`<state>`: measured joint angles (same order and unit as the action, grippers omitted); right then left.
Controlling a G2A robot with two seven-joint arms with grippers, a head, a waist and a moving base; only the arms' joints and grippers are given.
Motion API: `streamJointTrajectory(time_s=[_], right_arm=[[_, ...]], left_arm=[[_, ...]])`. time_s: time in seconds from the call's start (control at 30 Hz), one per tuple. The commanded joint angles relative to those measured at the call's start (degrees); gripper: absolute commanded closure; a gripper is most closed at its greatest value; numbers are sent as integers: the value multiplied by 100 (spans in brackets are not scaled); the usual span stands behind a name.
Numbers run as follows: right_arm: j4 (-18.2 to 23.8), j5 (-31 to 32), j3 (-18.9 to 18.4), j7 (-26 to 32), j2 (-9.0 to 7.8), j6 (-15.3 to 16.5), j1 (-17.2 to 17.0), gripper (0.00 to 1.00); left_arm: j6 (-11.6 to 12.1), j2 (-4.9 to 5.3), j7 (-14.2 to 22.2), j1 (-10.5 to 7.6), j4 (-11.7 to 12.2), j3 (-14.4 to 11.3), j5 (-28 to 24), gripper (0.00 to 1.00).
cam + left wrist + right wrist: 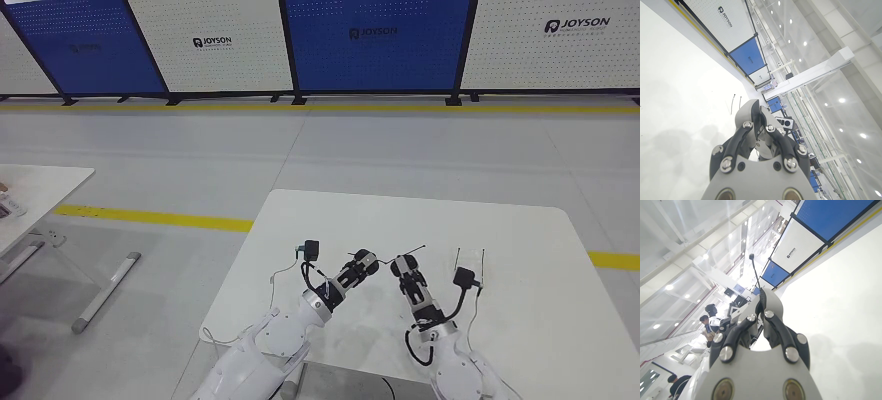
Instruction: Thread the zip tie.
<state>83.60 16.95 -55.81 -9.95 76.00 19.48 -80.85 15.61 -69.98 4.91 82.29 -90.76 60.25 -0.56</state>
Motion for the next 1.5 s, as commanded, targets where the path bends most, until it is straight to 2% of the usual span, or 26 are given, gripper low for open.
streamJointTrajectory(time_s=[0.0, 1.2, 1.47], right_arm=[[-6, 19, 5, -30, -2, 0, 1, 100], [26, 351, 261, -514, -126, 0, 74, 100], [17, 353, 307, -574, -151, 0, 94, 100]], left_arm=[[0, 0, 0, 0, 0, 0, 0, 100], [0, 0, 0, 0, 0, 0, 0, 100], [43, -15, -133, 10, -23, -5, 78, 100]])
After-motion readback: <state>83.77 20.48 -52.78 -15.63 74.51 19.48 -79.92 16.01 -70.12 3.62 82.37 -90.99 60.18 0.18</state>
